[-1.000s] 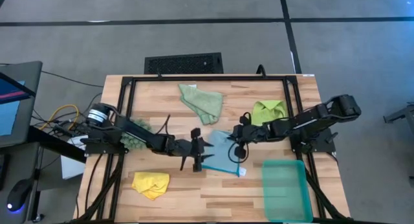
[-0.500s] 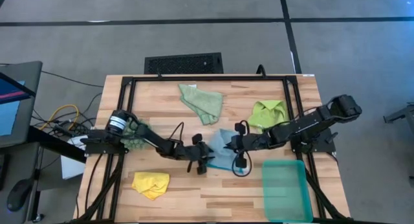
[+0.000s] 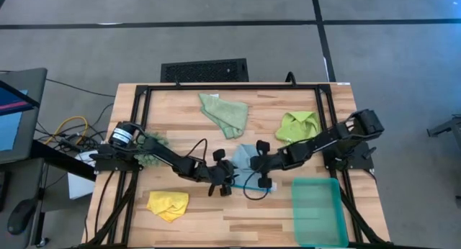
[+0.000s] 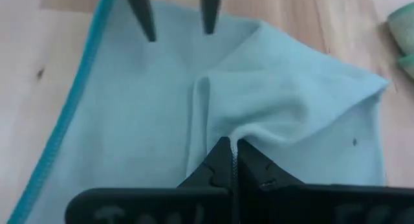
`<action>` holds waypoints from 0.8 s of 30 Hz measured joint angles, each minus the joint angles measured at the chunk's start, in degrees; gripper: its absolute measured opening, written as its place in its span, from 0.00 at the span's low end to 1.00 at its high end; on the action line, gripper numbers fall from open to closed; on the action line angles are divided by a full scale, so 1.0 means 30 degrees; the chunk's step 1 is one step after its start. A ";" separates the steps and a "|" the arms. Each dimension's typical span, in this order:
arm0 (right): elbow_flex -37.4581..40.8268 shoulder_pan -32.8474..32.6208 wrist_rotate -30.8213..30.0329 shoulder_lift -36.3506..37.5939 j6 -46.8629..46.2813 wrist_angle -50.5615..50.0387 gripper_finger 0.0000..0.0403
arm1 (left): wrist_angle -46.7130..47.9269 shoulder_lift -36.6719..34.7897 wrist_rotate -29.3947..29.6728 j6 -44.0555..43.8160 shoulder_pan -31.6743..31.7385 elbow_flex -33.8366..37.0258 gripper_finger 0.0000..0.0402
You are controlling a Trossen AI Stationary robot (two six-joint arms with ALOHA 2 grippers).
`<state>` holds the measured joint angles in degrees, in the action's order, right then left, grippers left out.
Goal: Fold microfiber towels
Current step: Fold the blue microfiber cloth
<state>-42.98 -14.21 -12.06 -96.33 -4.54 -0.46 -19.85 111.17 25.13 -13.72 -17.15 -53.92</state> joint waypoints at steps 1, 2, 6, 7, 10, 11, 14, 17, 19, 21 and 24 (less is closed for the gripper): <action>-0.0263 0.0091 -0.0087 -0.0014 -0.0004 -0.0588 0.04 | 0.0097 -0.0022 0.0204 -0.0004 -0.0022 0.0031 0.32; -0.0583 0.0180 -0.0363 0.0054 -0.0060 -0.1338 0.04 | 0.0081 -0.0014 0.0282 -0.0021 -0.0022 0.0031 0.32; -0.1819 0.0866 -0.2690 0.0447 -0.1594 -0.4311 0.05 | -0.0152 -0.0124 0.0582 -0.0022 -0.0058 0.0046 0.32; -0.1934 0.1137 -0.3285 0.0596 -0.2033 -0.5151 0.06 | -0.0174 -0.0142 0.0588 -0.0039 -0.0058 0.0046 0.32; -0.2186 0.1946 -0.4292 0.0575 -0.2486 -0.5229 0.08 | -0.0161 -0.0145 0.0583 -0.0256 -0.0058 0.0046 0.32; -0.2186 0.2228 -0.4521 0.0551 -0.2516 -0.5171 0.09 | -0.0164 -0.0145 0.0568 -0.0369 -0.0058 0.0046 0.32; -0.2186 0.3092 -0.4496 0.0171 -0.3324 -0.4970 0.14 | -0.0132 -0.0145 0.0431 -0.0618 -0.0073 0.0046 0.32; -0.2154 0.3631 -0.4442 0.0130 -0.3923 -0.5274 0.23 | -0.0129 -0.0145 0.0360 -0.0612 -0.0091 0.0046 0.32; -0.2157 0.3693 -0.4262 0.0130 -0.4013 -0.5269 0.31 | -0.0101 -0.0145 0.0355 -0.0612 -0.0095 0.0046 0.32; -0.2157 0.3595 -0.4074 0.0302 -0.4252 -0.5465 0.40 | -0.0037 -0.0145 0.0335 -0.0612 -0.0095 0.0053 0.32; -0.2164 0.3247 -0.4070 0.1112 -0.5188 -0.6191 0.51 | 0.0008 -0.0145 -0.0500 -0.0607 -0.0087 0.0061 0.32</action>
<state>-49.47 -4.46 -24.27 -92.99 -20.10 -19.03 -19.83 110.74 23.63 -15.54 -17.41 -53.74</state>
